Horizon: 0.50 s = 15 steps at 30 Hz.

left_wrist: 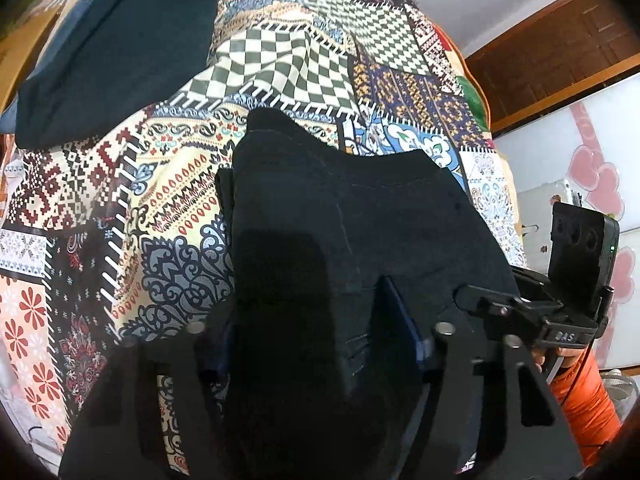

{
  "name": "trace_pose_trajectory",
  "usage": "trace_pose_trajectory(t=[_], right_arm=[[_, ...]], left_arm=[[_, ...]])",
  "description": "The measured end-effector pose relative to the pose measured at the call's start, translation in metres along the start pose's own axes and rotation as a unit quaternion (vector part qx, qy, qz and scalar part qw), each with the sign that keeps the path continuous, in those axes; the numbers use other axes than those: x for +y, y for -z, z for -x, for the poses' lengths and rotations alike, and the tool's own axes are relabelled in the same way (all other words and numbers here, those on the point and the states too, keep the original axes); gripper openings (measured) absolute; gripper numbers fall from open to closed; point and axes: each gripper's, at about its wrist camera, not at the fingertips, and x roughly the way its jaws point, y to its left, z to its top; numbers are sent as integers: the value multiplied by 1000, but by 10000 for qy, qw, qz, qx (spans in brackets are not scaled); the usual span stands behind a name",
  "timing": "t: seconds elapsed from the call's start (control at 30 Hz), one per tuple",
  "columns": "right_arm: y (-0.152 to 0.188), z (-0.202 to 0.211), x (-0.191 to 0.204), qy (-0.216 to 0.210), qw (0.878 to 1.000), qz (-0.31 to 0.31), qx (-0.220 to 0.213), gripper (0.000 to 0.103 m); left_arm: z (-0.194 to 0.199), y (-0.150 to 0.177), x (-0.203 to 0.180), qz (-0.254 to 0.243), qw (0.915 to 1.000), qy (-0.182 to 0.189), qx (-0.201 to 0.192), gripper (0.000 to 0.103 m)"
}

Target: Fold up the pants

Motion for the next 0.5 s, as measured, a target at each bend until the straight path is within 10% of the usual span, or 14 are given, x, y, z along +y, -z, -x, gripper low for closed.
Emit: trace_pose_trajectory(t=[0.17,0.5], right_arm=[[-7,7,21,186,9988,429,-129,25],[-55,17,81,302,9878,1301,-803,22]], left_arm=[[23,3,-2,-163,9994,-9,-293,34],[100,-3,-6,-607,9866,-394,-1463,27]])
